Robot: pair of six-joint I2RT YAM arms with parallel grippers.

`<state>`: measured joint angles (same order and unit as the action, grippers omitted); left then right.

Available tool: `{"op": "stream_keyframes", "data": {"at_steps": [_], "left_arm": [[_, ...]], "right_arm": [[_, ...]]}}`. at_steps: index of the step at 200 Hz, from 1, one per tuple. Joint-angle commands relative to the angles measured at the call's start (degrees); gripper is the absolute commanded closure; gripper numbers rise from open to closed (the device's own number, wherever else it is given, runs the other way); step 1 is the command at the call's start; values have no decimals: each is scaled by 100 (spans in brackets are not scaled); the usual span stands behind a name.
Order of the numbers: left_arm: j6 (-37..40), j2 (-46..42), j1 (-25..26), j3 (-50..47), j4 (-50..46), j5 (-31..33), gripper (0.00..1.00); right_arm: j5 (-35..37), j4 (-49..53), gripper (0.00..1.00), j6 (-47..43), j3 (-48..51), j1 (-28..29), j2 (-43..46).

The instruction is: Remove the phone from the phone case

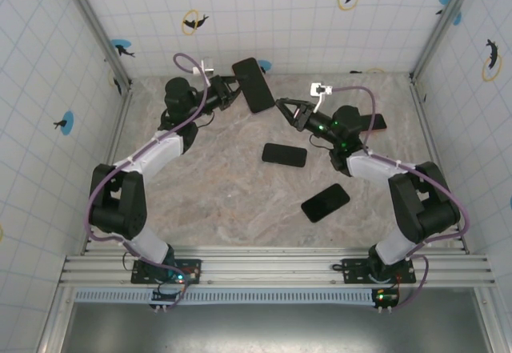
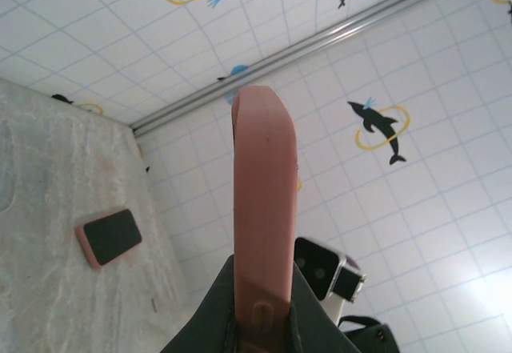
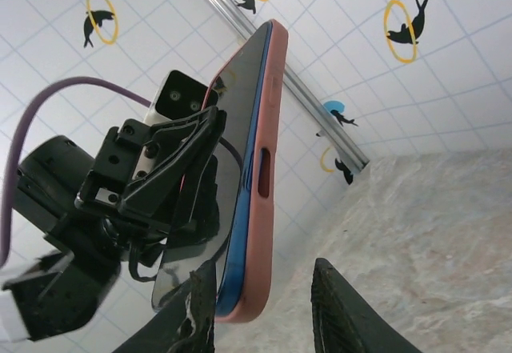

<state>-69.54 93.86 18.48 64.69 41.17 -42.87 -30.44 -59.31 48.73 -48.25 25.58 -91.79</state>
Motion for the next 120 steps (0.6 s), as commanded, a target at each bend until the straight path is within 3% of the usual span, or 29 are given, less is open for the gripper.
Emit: {"op": "stream_keyframes", "data": {"at_steps": [1,120], "left_arm": [[-551,103,54,58,821,81,100],[-937,307,164,10,1447,44,100]], "right_arm": [[215,-452,67,465,186,10,-49],[31,-701,69,812,-122,43,-398]]}}
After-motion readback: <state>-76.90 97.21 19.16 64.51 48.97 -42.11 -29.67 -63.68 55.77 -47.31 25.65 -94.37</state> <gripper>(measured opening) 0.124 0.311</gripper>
